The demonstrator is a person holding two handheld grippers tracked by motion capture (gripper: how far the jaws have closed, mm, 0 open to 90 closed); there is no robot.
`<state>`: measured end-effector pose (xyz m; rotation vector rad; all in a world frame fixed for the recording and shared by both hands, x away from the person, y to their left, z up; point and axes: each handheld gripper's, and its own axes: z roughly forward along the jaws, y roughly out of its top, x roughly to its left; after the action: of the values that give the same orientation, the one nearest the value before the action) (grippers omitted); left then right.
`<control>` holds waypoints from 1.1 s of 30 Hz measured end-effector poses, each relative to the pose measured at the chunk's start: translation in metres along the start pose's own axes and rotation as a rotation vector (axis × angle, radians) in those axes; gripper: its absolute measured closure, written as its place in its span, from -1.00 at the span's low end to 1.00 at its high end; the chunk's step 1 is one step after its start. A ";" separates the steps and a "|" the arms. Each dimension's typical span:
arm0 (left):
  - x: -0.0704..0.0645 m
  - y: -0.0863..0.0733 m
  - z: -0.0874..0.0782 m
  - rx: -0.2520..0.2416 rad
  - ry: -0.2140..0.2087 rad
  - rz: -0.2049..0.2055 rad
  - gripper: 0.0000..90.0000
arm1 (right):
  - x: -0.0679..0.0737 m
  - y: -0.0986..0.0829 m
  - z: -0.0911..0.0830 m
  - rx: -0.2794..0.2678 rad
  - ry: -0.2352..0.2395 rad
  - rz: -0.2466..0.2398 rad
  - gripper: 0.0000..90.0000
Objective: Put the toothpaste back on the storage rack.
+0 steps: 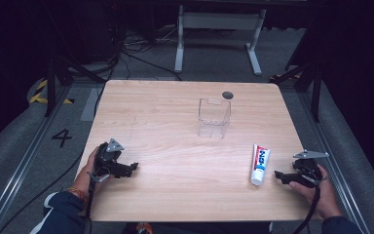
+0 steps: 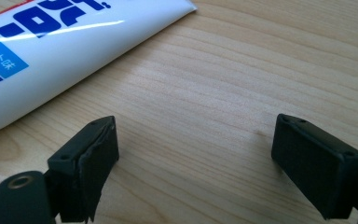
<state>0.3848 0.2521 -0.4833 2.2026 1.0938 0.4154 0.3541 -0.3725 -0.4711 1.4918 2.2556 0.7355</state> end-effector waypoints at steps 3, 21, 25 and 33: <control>-0.001 0.000 0.000 0.003 -0.002 -0.010 -0.99 | 0.001 0.006 0.000 0.031 0.003 0.007 -0.56; 0.006 -0.003 -0.003 0.007 -0.061 0.047 -1.00 | 0.037 0.046 -0.010 -0.027 0.057 0.019 -0.49; 0.008 -0.004 -0.003 0.005 -0.070 0.061 -0.99 | 0.044 0.055 -0.006 -0.024 0.070 0.021 -0.48; 0.008 -0.004 -0.004 0.006 -0.073 0.066 -0.99 | 0.054 0.067 0.008 0.008 0.068 0.021 -0.46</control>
<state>0.3852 0.2619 -0.4833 2.2453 0.9873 0.3576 0.3871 -0.2997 -0.4382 1.5184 2.2984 0.7957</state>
